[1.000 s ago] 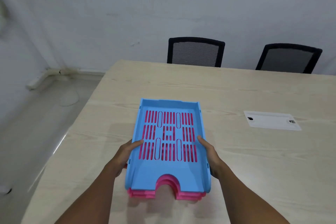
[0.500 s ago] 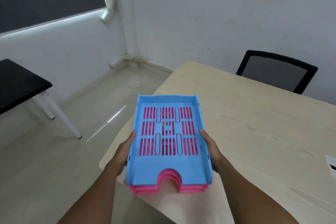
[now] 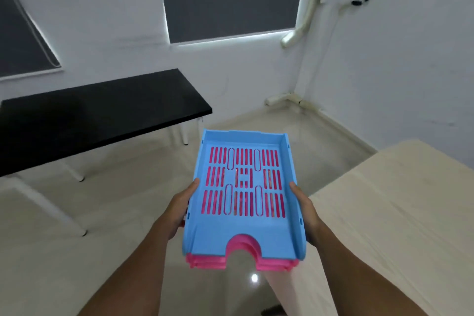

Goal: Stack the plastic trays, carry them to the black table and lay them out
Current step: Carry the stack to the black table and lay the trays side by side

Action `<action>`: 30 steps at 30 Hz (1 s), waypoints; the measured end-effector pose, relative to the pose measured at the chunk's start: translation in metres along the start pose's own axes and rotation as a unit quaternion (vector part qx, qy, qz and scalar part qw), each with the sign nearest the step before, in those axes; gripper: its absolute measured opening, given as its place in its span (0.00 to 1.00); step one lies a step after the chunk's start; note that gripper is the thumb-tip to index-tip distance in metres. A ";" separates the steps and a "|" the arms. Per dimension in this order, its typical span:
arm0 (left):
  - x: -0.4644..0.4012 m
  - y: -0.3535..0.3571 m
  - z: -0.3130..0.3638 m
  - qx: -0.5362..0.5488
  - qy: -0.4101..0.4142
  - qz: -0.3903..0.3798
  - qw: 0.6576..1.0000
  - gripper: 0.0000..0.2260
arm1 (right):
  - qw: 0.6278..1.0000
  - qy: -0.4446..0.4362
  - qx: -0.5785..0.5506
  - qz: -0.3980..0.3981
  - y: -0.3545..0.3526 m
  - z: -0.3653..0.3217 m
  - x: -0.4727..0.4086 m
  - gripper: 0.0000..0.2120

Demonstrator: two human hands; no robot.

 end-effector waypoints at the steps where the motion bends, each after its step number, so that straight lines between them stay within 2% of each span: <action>1: -0.001 -0.018 -0.003 0.013 -0.001 0.014 1.000 0.30 | 1.000 0.007 0.007 -0.014 0.018 0.003 -0.014 0.30; 10: -0.039 -0.154 -0.011 0.094 0.000 0.124 0.988 0.29 | 0.988 0.084 0.049 -0.120 0.158 0.025 -0.155 0.32; 19: -0.105 -0.283 0.026 0.155 0.021 0.211 0.965 0.26 | 0.961 0.150 0.081 -0.219 0.309 0.008 -0.308 0.29; 30: -0.206 -0.429 0.058 0.178 -0.006 0.259 0.949 0.29 | 0.946 0.183 0.109 -0.246 0.461 0.007 -0.454 0.30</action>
Point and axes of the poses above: each hand's wrist, its own x-axis away from the middle knuckle, its own y-axis out of the palm, z = x × y, the point moved 1 cm from there along -x, towards the middle knuckle, and after that the axes turned 12 degrees about -x, right-handed, at the moved point
